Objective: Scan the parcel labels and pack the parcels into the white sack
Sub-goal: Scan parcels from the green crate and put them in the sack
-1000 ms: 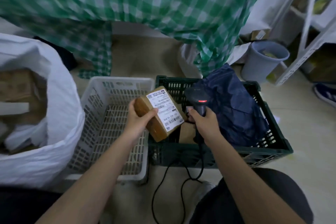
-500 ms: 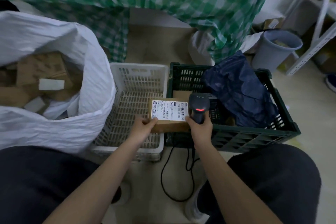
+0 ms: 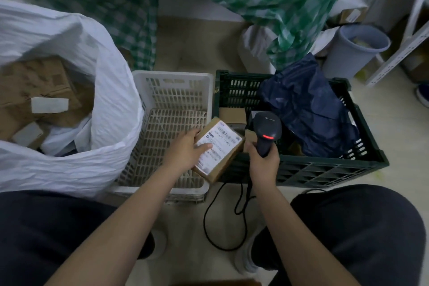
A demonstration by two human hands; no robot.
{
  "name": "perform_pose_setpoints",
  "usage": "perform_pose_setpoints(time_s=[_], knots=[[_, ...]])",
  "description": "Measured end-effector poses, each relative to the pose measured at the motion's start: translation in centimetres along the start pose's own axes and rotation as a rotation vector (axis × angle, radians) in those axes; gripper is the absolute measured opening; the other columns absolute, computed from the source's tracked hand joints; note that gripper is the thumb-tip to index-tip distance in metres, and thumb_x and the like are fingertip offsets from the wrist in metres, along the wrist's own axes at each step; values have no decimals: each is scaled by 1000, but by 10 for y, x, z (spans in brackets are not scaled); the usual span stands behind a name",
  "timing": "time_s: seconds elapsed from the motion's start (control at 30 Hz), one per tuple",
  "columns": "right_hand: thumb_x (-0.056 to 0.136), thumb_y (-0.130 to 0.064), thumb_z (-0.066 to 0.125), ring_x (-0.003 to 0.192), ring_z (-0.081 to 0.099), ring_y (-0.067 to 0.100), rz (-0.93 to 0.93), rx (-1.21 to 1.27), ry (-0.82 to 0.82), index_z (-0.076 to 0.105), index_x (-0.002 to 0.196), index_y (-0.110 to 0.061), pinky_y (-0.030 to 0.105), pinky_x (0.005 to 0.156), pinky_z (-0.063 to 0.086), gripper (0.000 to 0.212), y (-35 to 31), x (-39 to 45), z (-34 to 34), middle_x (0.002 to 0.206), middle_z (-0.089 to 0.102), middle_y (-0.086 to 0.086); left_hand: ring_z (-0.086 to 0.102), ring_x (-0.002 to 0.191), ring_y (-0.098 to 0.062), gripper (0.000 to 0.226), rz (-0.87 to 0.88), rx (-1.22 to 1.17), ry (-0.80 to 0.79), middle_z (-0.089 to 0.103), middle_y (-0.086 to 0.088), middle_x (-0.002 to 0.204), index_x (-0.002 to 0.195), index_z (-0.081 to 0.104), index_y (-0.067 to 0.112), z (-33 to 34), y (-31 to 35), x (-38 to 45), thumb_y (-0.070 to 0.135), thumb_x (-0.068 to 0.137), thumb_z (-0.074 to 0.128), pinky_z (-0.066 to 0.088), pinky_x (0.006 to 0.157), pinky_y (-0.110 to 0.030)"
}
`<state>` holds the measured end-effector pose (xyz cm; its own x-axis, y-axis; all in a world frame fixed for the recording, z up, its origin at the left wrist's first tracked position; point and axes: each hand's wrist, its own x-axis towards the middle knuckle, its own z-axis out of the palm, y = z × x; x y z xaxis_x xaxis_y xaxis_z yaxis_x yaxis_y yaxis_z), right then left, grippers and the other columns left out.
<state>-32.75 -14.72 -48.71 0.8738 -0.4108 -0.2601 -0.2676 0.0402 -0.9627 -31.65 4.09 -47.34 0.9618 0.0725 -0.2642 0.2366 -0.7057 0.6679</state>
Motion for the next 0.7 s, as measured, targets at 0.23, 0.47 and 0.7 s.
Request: perform_pose_setpoints(time_s=[0.23,0.47,0.7], knots=[[82,-12,75,95,68,14,-2,-28,-159,62,112,-13,33,84,55,33,14,-19,17,102,71,0,61,103,-12,50,-121,-283,-30,62,12,119,129,49,32,18,-16,-27,48,85,65,50,88,-36],[83,-12,75,80,63,2,-33,-87,-236,60,98,-18,19,74,52,22,-6,-1,18,88,66,-9,54,120,-19,68,-158,-397,-86,52,5,136,144,36,29,14,-25,-23,65,88,46,44,102,-44],[85,-6,72,68,60,-8,-54,-90,-321,56,88,-24,5,60,46,24,-13,7,14,84,63,-10,61,111,-24,53,-331,-861,-235,64,-5,119,131,33,27,12,-26,-14,32,89,65,49,96,-46]])
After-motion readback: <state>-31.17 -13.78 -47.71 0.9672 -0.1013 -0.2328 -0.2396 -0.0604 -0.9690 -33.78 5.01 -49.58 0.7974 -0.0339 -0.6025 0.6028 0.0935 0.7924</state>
